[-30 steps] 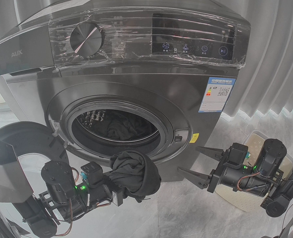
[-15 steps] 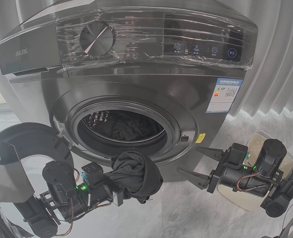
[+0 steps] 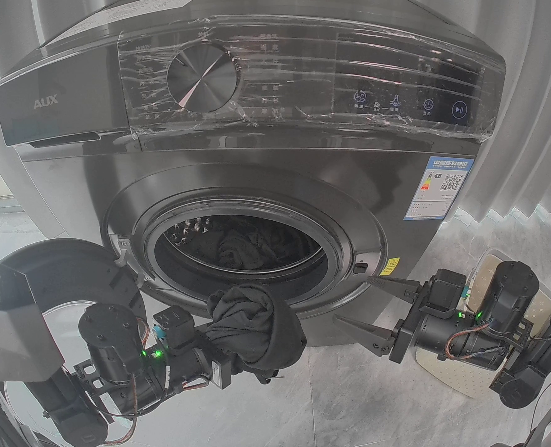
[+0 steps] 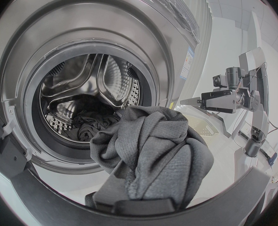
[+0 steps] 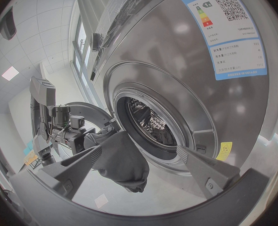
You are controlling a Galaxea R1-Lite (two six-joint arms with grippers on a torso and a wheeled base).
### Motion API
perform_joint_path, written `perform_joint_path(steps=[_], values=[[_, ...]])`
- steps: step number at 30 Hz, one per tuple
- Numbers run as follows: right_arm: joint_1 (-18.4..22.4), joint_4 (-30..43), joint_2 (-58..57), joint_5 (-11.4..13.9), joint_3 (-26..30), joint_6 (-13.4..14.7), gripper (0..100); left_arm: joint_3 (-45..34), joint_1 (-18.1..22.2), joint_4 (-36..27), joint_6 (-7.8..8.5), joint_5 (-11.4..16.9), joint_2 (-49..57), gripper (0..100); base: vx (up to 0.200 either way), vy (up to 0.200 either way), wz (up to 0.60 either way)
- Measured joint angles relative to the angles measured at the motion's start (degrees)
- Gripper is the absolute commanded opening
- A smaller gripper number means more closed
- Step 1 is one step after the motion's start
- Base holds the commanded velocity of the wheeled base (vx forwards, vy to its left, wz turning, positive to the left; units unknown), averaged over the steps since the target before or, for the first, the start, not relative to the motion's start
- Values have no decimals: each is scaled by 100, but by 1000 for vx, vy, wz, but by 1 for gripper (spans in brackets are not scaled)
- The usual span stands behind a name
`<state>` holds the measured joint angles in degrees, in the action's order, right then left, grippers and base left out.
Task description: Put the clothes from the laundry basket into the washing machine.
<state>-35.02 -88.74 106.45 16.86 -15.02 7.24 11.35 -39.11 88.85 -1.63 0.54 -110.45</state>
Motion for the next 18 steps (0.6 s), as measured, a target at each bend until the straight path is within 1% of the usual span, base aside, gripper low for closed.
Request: perform_joint_path(steps=[18], values=[[-11, -2, 0, 0, 6, -5, 100, -30, -37, -2, 9, 0, 9, 0, 0, 0, 0]])
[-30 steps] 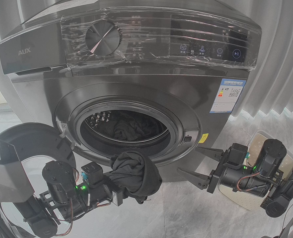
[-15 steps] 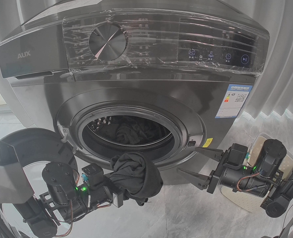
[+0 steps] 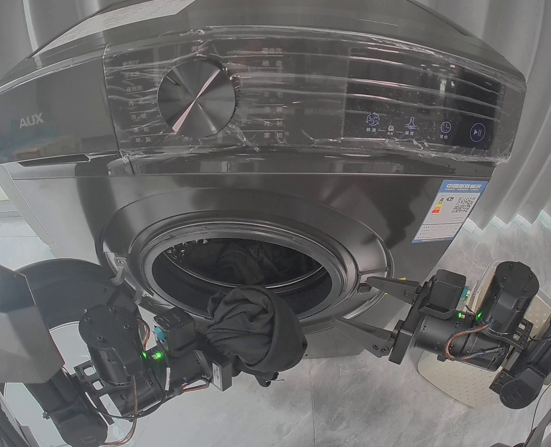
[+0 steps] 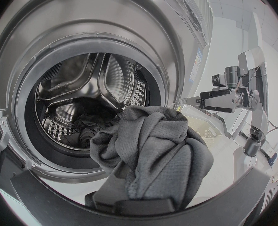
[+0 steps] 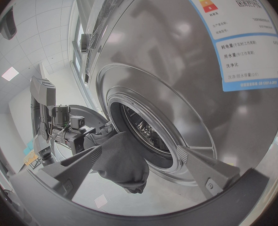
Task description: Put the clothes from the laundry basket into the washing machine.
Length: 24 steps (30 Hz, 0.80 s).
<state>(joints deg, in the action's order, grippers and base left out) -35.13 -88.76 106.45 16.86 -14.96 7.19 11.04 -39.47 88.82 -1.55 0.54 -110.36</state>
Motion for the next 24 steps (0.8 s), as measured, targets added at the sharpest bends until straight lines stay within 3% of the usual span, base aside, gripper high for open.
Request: perform_joint_path(steps=[5, 11, 13, 19, 24], values=[[0, 0, -2, -2, 0, 2, 100, 6, 21, 0, 27, -11, -6, 0, 0, 0, 0], [-11, 2, -16, -4, -15, 0, 100, 72, 52, 0, 299, -78, 63, 0, 0, 0, 0], [-12, 2, -22, -6, -26, 0, 100, 88, 59, -2, 318, -184, 85, 0, 0, 0, 0], [-17, 2, -28, -6, -22, 2, 100, 61, -13, -33, -197, -316, 52, 0, 0, 0, 0], [-33, 2, -37, -6, -15, 2, 100, 304, -82, -57, -714, -724, -111, 0, 0, 0, 0]])
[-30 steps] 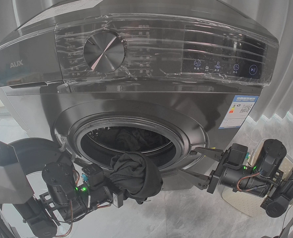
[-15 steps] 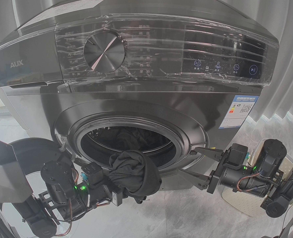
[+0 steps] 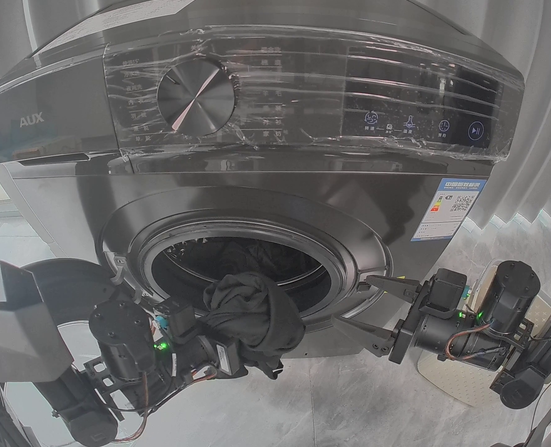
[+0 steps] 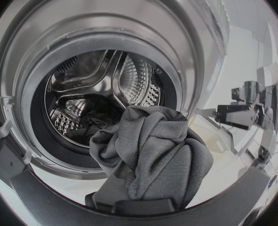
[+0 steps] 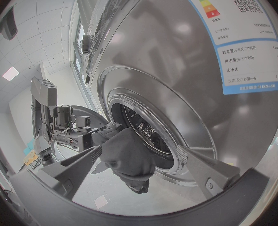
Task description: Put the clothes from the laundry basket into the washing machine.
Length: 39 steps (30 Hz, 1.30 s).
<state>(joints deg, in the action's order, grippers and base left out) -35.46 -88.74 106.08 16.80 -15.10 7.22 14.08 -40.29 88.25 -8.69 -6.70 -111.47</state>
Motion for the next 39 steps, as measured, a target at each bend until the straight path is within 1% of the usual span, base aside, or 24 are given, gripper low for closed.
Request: perform_joint_path(steps=[1, 2, 3, 5, 7, 12, 22, 29, 36, 39], values=[[0, 0, -2, 0, 1, -2, 100, 101, -20, 0, -107, -76, -63, 0, 0, 0, 0], [0, 0, -7, 0, 4, 0, 100, 199, -33, 2, -178, -163, -123, 0, 0, 0, 0], [-1, 0, -11, 0, 4, 0, 100, 328, -50, 7, -255, -325, -206, 0, 0, 0, 0], [-4, 0, -24, 2, 4, -2, 100, 513, -66, 11, -346, -552, -344, 0, 0, 0, 0], [-4, 0, -38, 2, 9, -2, 100, 733, -74, 13, -397, -670, -521, 0, 0, 0, 0], [0, 0, -62, 2, 15, -9, 100, 1220, -39, 21, -430, -757, -842, 0, 0, 0, 0], [7, 0, -95, 6, 17, -11, 100, 1969, 171, 22, -439, -813, -1213, 0, 0, 0, 0], [0, 0, -95, 4, 17, -9, 100, 2247, 273, -20, -439, -820, -1413, 0, 0, 0, 0], [-4, -2, -99, 6, 17, -9, 100, 2756, 507, -118, -435, -829, -1634, 0, 0, 0, 0], [-4, 0, -96, 6, 17, -9, 100, 2925, 545, -189, -435, -831, -1734, 0, 0, 0, 0]])
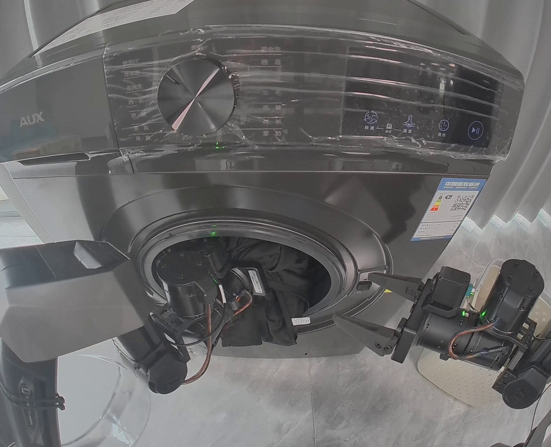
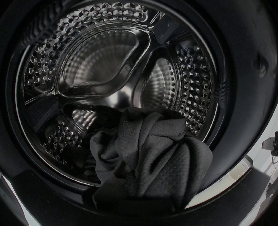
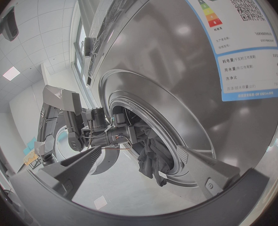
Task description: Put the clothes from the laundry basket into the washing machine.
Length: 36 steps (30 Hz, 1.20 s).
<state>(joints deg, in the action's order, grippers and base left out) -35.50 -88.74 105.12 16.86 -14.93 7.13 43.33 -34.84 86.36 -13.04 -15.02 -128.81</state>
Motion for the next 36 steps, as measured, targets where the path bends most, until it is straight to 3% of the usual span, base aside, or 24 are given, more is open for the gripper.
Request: perform_joint_path(steps=[36], values=[[-133, 0, 1, 0, 5, -2, 100, 2605, 155, -1306, 29, -26, -1259, 0, 0, 0, 0]])
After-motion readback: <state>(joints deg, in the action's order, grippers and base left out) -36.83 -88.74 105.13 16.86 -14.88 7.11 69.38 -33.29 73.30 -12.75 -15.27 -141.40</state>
